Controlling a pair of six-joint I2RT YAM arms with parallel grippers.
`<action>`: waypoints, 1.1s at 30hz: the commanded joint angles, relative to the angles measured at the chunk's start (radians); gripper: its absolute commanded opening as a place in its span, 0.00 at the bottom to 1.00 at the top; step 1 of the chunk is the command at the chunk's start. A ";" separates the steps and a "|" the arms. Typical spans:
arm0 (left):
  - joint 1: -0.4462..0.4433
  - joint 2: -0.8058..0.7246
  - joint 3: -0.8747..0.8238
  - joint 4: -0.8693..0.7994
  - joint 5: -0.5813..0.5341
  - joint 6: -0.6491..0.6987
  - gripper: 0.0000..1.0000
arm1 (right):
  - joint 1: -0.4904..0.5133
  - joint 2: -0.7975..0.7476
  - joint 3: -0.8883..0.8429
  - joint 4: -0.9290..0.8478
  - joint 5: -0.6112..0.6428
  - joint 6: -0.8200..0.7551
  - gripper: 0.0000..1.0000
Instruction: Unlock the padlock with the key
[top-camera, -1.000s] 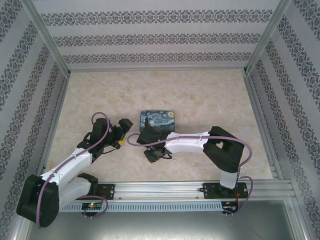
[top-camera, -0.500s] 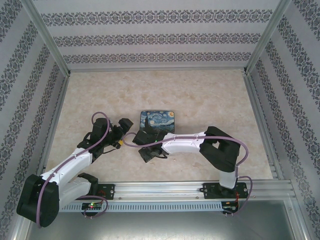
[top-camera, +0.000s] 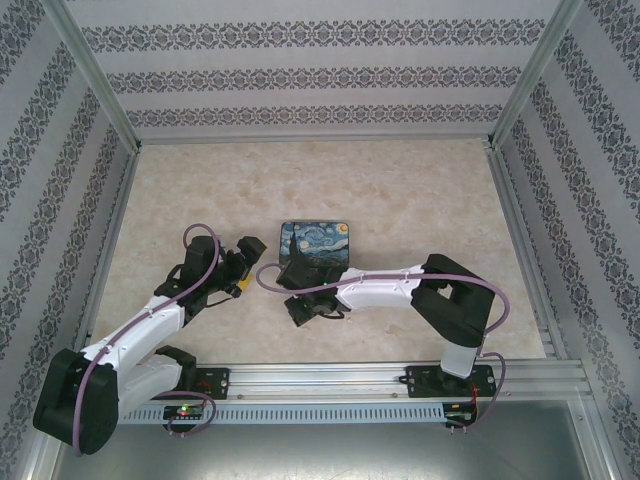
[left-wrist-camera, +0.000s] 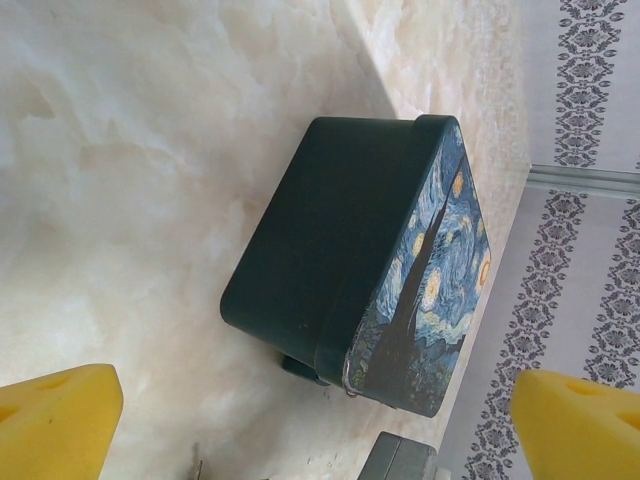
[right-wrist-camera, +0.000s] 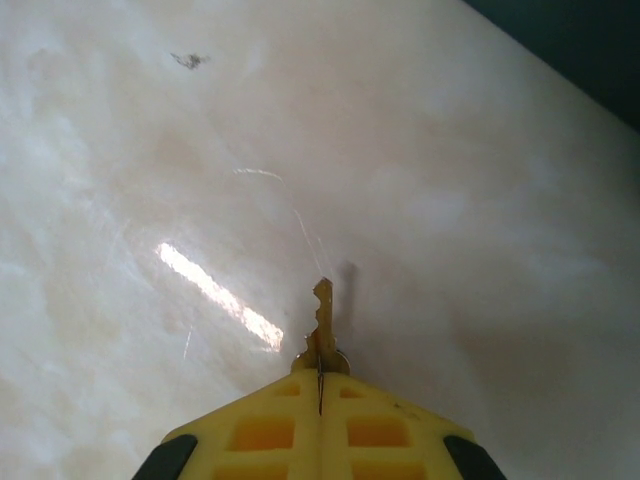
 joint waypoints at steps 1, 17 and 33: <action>0.006 -0.001 -0.005 0.036 0.024 0.007 1.00 | -0.010 -0.041 -0.028 -0.013 -0.022 0.031 0.00; -0.022 0.029 -0.012 0.072 0.053 0.003 1.00 | -0.033 -0.131 -0.061 0.009 -0.031 0.052 0.00; -0.215 0.211 -0.028 0.256 0.038 -0.054 0.75 | -0.040 -0.228 -0.042 -0.022 -0.020 0.055 0.00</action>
